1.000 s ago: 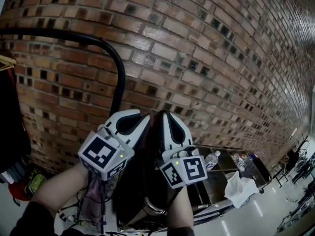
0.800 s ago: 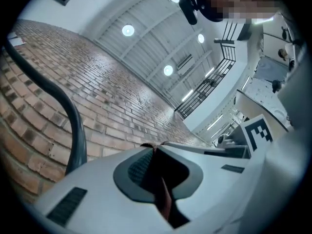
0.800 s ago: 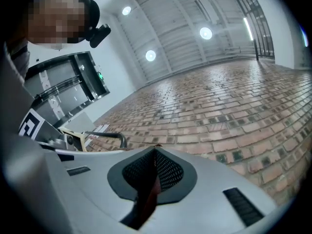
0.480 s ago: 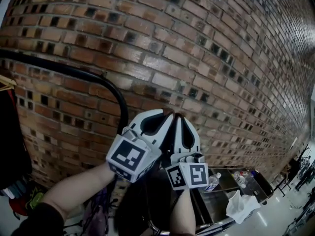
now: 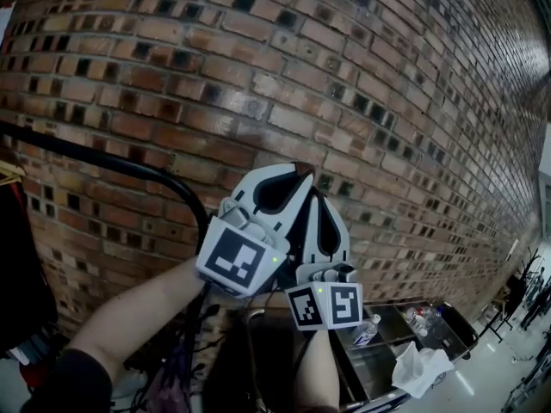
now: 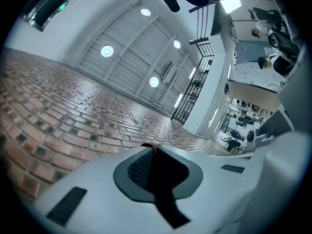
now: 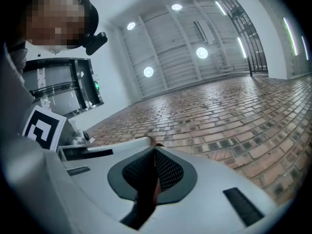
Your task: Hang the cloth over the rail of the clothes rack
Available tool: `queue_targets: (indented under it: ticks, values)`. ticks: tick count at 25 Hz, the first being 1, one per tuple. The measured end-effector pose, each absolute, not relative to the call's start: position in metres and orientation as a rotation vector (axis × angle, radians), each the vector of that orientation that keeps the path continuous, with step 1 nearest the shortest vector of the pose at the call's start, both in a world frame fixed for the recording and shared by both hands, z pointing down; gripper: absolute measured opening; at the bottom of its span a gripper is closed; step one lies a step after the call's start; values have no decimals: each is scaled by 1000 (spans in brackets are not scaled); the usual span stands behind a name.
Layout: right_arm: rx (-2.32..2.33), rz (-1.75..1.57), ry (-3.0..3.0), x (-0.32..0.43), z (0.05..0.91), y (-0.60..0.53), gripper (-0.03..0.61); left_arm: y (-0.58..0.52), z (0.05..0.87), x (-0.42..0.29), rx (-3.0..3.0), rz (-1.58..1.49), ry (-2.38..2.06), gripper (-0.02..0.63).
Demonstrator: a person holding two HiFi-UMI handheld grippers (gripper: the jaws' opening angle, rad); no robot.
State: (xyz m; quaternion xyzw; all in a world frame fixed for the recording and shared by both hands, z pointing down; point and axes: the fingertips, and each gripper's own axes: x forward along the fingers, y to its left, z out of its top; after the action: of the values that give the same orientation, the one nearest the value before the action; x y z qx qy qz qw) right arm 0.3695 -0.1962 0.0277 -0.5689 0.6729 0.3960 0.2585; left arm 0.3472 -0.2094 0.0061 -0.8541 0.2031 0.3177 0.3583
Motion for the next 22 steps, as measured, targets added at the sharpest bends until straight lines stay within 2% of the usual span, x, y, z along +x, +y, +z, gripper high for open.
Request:
queue_targets:
  ticks: [12,22]
  values:
    - [-1381,1007,1938,332,27,-212,6,-253,-73,291,-1888,561,659,25]
    - [-1340,1078,2028,259,31,-216,6,-347,-76,181,-1819,274,916,25]
